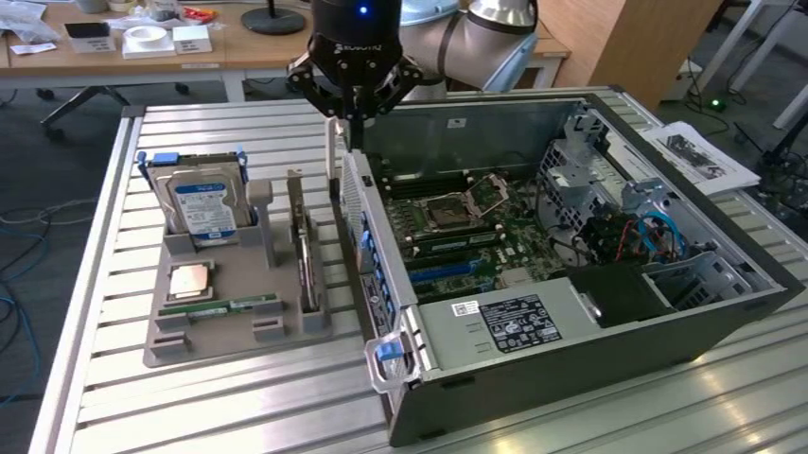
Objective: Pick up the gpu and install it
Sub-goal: 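Reach for the gpu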
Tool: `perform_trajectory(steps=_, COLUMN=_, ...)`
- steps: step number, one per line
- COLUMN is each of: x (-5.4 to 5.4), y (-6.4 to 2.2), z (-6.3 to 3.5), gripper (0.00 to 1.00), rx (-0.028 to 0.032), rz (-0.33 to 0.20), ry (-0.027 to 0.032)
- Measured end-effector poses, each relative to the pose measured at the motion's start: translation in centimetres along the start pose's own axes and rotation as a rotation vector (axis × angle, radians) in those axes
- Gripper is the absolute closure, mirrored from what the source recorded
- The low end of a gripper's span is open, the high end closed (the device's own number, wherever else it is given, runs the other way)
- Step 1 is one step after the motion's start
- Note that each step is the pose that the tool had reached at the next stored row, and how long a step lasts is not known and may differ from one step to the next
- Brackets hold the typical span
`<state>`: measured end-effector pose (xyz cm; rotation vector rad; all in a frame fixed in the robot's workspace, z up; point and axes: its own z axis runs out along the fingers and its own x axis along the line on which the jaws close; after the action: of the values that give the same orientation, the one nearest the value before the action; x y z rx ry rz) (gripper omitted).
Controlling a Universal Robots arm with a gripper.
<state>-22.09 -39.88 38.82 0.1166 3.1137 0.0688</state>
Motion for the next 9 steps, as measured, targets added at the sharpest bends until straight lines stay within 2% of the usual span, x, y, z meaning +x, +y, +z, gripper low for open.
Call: perform_trajectory(steps=9, x=1.5, y=-0.12, z=0.01, gripper=0.89, rx=0.0, rz=0.0, ry=0.0)
